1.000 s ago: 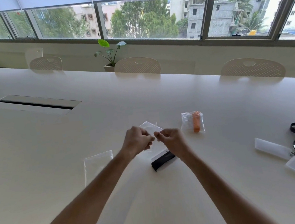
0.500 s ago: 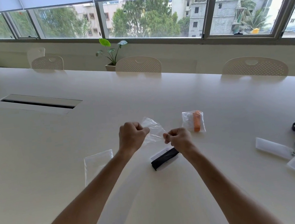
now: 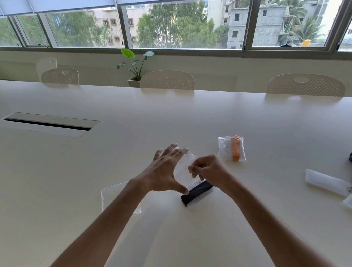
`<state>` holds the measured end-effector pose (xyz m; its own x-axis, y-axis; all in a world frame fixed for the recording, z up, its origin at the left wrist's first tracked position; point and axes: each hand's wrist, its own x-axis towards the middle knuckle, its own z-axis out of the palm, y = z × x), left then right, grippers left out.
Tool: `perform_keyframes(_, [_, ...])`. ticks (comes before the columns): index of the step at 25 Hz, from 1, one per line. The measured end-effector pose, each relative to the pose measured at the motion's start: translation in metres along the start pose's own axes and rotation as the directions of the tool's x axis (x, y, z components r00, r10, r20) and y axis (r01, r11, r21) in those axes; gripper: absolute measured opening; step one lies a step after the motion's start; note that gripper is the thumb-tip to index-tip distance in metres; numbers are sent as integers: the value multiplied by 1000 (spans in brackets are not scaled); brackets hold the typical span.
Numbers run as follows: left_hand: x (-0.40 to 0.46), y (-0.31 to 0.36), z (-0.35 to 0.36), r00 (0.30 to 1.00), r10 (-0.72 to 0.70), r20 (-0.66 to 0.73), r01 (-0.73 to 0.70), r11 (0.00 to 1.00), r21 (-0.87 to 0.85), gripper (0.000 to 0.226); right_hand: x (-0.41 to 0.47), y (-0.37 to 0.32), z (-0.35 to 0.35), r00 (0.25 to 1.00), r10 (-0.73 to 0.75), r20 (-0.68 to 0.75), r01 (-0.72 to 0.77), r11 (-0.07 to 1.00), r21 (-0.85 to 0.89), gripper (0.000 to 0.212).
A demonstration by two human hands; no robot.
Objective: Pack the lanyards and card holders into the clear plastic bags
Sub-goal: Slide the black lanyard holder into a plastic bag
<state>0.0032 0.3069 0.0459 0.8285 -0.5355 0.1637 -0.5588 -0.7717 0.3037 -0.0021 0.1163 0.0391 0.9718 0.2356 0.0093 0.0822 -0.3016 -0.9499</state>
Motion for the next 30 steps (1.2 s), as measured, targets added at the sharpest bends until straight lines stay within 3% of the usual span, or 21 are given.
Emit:
perform_keyframes(3, [-2, -2, 1, 997, -5, -74, 4, 1000, -16, 97, -5, 2, -7, 998, -15, -63, 12, 999, -39, 24])
perform_keyframes(5, [-4, -3, 3, 995, -13, -103, 11, 1000, -20, 91, -4, 10, -18, 975, -14, -220, -44, 965, -258, 34])
perform_keyframes(7, [-6, -5, 3, 992, -33, -120, 30, 999, -19, 92, -6, 21, -30, 953, 48, -299, -211, 814, -542, 46])
perform_keyframes(9, [-7, -8, 3, 991, -51, -127, 50, 999, -9, 95, -11, 31, -31, 944, 185, -272, -319, 710, -627, 52])
perform_keyframes(11, [-8, -9, 4, 991, -63, -117, 64, 998, 8, 98, -14, 40, -24, 943, 235, -234, -332, 695, -638, 51])
perform_keyframes(14, [-9, -9, 6, 993, -80, -91, 84, 995, 45, 100, -12, 46, -19, 945, 236, -226, -323, 772, -547, 40])
perform_keyframes(17, [-12, -13, 9, 991, -106, -82, 113, 991, 75, 102, -12, 47, -21, 931, 306, -198, -350, 902, -255, 34])
perform_keyframes(22, [-19, -21, 14, 988, -136, -79, 146, 979, 145, 103, -18, 35, -34, 922, 270, -276, -271, 962, 33, 19])
perform_keyframes(26, [-19, -20, 19, 985, -148, -90, 162, 971, 177, 101, -20, 21, -46, 905, 202, -375, -172, 979, 112, 21])
perform_keyframes(30, [-17, -11, 19, 988, -119, -101, 136, 973, 188, 99, -18, 10, -39, 906, 156, -393, -145, 988, 58, 21])
